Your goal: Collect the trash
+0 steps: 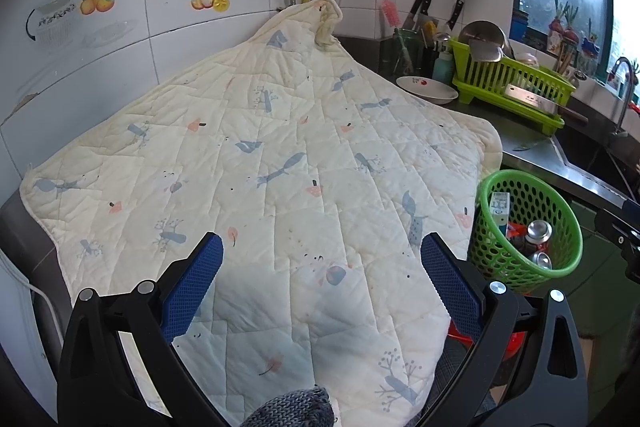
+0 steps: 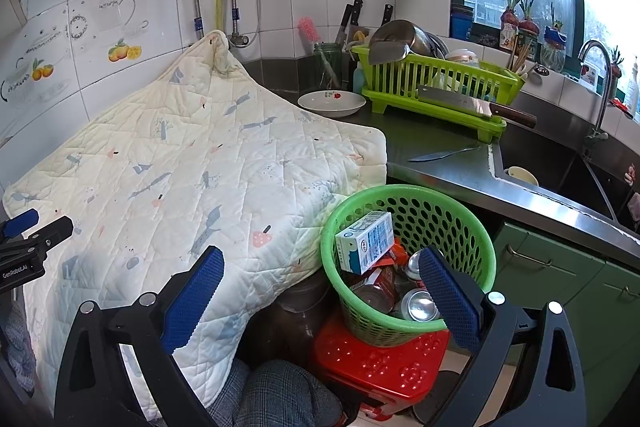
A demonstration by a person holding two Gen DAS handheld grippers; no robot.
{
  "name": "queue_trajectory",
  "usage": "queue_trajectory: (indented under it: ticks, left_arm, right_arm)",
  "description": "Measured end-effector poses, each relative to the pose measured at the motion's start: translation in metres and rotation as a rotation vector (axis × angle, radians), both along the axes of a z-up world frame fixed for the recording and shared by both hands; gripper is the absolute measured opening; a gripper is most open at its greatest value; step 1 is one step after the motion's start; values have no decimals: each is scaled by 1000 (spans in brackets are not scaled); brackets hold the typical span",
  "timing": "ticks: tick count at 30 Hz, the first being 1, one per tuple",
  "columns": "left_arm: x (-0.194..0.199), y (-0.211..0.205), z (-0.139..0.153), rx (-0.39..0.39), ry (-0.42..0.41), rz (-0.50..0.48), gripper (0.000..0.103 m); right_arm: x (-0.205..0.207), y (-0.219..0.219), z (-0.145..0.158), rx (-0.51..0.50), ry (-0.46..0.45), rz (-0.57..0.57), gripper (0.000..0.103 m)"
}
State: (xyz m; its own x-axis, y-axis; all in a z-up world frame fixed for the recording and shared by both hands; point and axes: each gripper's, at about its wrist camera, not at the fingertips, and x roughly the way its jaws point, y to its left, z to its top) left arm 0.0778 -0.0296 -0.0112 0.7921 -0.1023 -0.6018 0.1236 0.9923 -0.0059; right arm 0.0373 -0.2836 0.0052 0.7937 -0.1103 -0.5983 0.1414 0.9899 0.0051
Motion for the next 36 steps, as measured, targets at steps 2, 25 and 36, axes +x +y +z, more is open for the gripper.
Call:
queue_trajectory:
  ticks: [2, 25, 36]
  left_arm:
    - [0, 0, 0, -1, 1, 0, 98]
    - [-6, -4, 8, 9, -35, 0, 98]
    - [-12, -4, 17, 1, -82, 8, 98]
  right_arm:
    - [0, 1, 0, -2, -1, -1, 95]
    - [-2, 2, 0, 4, -15, -3, 95]
    - [-8, 4, 8, 7, -71, -9, 95]
